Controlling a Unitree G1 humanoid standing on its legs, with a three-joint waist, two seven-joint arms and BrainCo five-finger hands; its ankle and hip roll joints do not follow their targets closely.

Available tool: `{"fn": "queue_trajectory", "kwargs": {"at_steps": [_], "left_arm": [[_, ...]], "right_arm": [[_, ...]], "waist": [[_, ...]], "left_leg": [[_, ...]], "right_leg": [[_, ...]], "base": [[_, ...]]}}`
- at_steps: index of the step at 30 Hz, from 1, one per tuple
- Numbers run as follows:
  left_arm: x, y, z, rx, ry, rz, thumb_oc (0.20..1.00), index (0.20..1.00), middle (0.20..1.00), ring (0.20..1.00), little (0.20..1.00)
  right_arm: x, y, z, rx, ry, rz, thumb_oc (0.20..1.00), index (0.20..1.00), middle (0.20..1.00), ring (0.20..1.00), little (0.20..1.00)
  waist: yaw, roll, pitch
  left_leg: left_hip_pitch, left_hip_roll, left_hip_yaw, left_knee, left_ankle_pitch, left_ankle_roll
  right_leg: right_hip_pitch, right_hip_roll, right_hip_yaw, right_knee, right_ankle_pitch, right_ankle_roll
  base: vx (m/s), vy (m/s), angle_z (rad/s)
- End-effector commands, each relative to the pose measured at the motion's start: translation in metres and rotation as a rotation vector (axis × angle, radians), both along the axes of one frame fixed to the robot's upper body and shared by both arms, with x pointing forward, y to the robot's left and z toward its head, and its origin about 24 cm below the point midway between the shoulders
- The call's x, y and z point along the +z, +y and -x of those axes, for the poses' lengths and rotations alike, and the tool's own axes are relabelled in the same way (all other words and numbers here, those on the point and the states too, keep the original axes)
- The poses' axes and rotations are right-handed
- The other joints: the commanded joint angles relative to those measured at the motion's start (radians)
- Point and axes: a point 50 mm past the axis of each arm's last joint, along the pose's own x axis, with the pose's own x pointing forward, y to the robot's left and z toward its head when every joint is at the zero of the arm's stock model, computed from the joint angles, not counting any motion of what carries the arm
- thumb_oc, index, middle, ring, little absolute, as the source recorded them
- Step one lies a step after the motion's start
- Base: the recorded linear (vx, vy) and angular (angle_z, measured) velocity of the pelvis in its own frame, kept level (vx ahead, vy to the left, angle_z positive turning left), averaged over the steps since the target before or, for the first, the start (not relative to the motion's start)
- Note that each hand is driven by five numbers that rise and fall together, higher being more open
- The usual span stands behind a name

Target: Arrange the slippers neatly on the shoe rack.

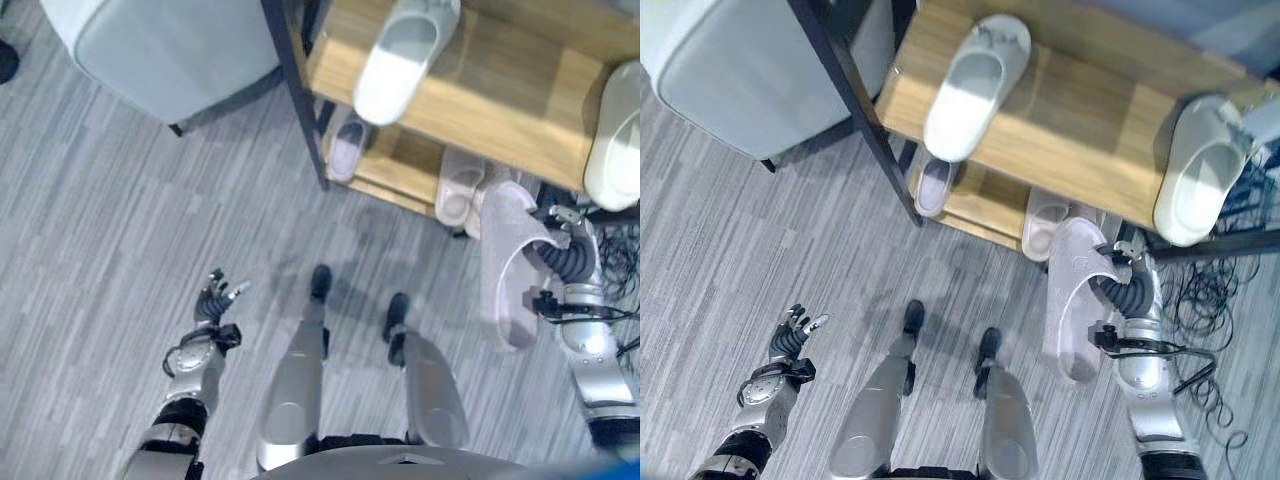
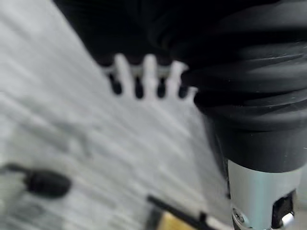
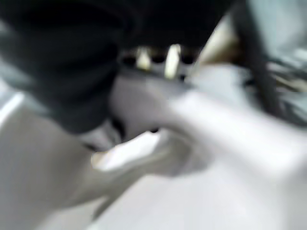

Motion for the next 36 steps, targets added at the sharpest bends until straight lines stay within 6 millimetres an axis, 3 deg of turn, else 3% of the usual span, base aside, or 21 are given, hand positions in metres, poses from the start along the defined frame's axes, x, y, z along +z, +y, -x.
{"fn": "queue_trajectory", "kwargs": {"at_steps": [1, 3, 4, 8, 15, 16, 18, 19, 21, 25, 28, 30, 36], "left_arm": [[0.006, 0.007, -0.005, 0.129, -0.077, 0.073, 1.0, 1.0, 1.0, 1.0, 1.0], [0.007, 0.004, -0.009, 0.136, -0.09, 0.09, 1.0, 1.0, 1.0, 1.0, 1.0], [0.009, 0.004, -0.012, 0.156, -0.105, 0.105, 1.0, 1.0, 1.0, 1.0, 1.0], [0.025, 0.0, -0.03, 0.17, -0.177, 0.118, 1.0, 1.0, 1.0, 1.0, 1.0], [0.03, -0.001, -0.039, 0.181, -0.197, 0.139, 1.0, 1.0, 1.0, 1.0, 1.0], [0.03, -0.001, -0.04, 0.181, -0.196, 0.143, 1.0, 1.0, 1.0, 1.0, 1.0], [0.03, -0.002, -0.04, 0.18, -0.194, 0.145, 1.0, 1.0, 1.0, 1.0, 1.0], [0.028, -0.003, -0.04, 0.184, -0.186, 0.156, 1.0, 1.0, 1.0, 1.0, 1.0], [0.025, -0.007, -0.038, 0.175, -0.176, 0.164, 1.0, 1.0, 1.0, 1.0, 1.0], [0.023, -0.01, -0.035, 0.178, -0.181, 0.193, 1.0, 1.0, 1.0, 1.0, 1.0], [0.028, -0.008, -0.038, 0.163, -0.212, 0.198, 1.0, 1.0, 1.0, 1.0, 1.0], [0.028, -0.008, -0.037, 0.16, -0.212, 0.197, 1.0, 1.0, 1.0, 1.0, 1.0], [0.028, -0.011, -0.036, 0.119, -0.217, 0.189, 1.0, 1.0, 1.0, 1.0, 1.0]], "right_arm": [[0.043, 0.016, -0.013, 0.123, -0.234, -0.076, 0.2, 0.2, 0.2, 0.2, 0.2], [0.045, 0.019, -0.014, 0.138, -0.242, -0.075, 0.2, 0.2, 0.2, 0.2, 0.2], [0.048, 0.022, -0.015, 0.147, -0.255, -0.072, 0.2, 0.2, 0.2, 0.2, 0.2], [0.071, 0.031, -0.031, 0.191, -0.333, -0.03, 0.2, 0.2, 0.2, 0.2, 0.2], [0.1, 0.03, -0.057, 0.207, -0.381, 0.028, 0.2, 0.2, 0.2, 0.2, 0.2], [0.111, 0.028, -0.065, 0.198, -0.387, 0.078, 0.2, 0.2, 0.2, 0.2, 0.2], [0.118, 0.027, -0.068, 0.189, -0.403, 0.097, 0.2, 0.2, 0.2, 0.2, 0.2], [0.137, 0.032, -0.071, 0.199, -0.456, 0.133, 0.2, 0.2, 0.2, 0.2, 0.2], [0.157, 0.038, -0.073, 0.205, -0.524, 0.154, 0.2, 0.2, 0.2, 0.2, 0.2], [0.173, 0.044, -0.076, 0.208, -0.576, 0.154, 0.2, 0.2, 0.2, 0.2, 0.2], [0.208, 0.043, -0.099, 0.127, -0.595, 0.203, 0.2, 0.2, 0.2, 0.2, 0.2], [0.215, 0.043, -0.106, 0.116, -0.589, 0.192, 0.2, 0.2, 0.2, 0.2, 0.2], [0.26, 0.021, -0.127, -0.075, -0.544, 0.265, 0.2, 0.2, 0.2, 0.2, 0.2]], "waist": [[-0.015, -0.011, 0.006], [-0.022, -0.007, 0.006], [-0.026, -0.002, 0.009], [-0.029, 0.018, 0.009], [-0.018, 0.034, -0.013], [-0.012, 0.042, -0.012], [-0.01, 0.045, -0.012], [-0.003, 0.048, -0.008], [0.007, 0.059, -0.01], [0.015, 0.067, -0.017], [0.048, 0.086, -0.023], [0.052, 0.087, -0.024], [0.091, 0.095, 0.015]], "left_leg": [[-0.18, 0.017, -0.038, 0.268, -0.177, 0.002], [-0.23, 0.019, -0.04, 0.32, -0.194, 0.003], [-0.251, 0.023, -0.04, 0.354, -0.231, 0.002], [-0.468, 0.022, -0.042, 0.565, -0.299, 0.019], [-0.74, 0.007, -0.038, 0.831, -0.39, 0.032], [-0.808, 0.004, -0.033, 0.916, -0.423, 0.037], [-0.837, 0.005, -0.029, 0.948, -0.438, 0.042], [-0.883, -0.001, -0.025, 0.995, -0.457, 0.049], [-0.939, -0.015, -0.018, 1.034, -0.471, 0.056], [-0.985, -0.028, -0.016, 1.059, -0.474, 0.056], [-1.035, -0.039, -0.011, 1.081, -0.471, 0.052], [-1.046, -0.041, -0.009, 1.089, -0.472, 0.051], [-1.047, -0.058, 0.0, 1.119, -0.486, 0.043]], "right_leg": [[-0.066, 0.004, 0.036, -0.015, 0.042, 0.032], [-0.121, 0.004, 0.042, 0.038, 0.019, 0.025], [-0.152, 0.005, 0.05, 0.085, -0.013, 0.029], [-0.392, -0.005, 0.084, 0.328, -0.095, 0.005], [-0.679, -0.031, 0.141, 0.608, -0.201, -0.028], [-0.753, -0.038, 0.156, 0.701, -0.238, -0.036], [-0.782, -0.04, 0.164, 0.737, -0.25, -0.038], [-0.829, -0.044, 0.174, 0.793, -0.271, -0.042], [-0.884, -0.049, 0.185, 0.84, -0.286, -0.044], [-0.93, -0.054, 0.195, 0.878, -0.293, -0.046], [-0.981, -0.067, 0.207, 0.915, -0.299, -0.045], [-0.992, -0.068, 0.211, 0.926, -0.301, -0.044], [-1.007, -0.094, 0.23, 0.987, -0.316, -0.044]], "base": [[-0.11, 0.081, -0.1], [-0.02, 0.038, 0.06], [-0.03, 0.058, 0.08], [-0.03, 0.041, 0.01], [0.05, 0.003, 0.02], [0.09, 0.035, -0.04], [0.08, 0.027, 0.1], [0.08, 0.012, 0.13], [0.1, 0.011, -0.1], [0.06, -0.01, 0.09], [0.05, 0.005, 0.08], [0.04, 0.003, 0.09], [0.03, -0.001, 0.12]]}}
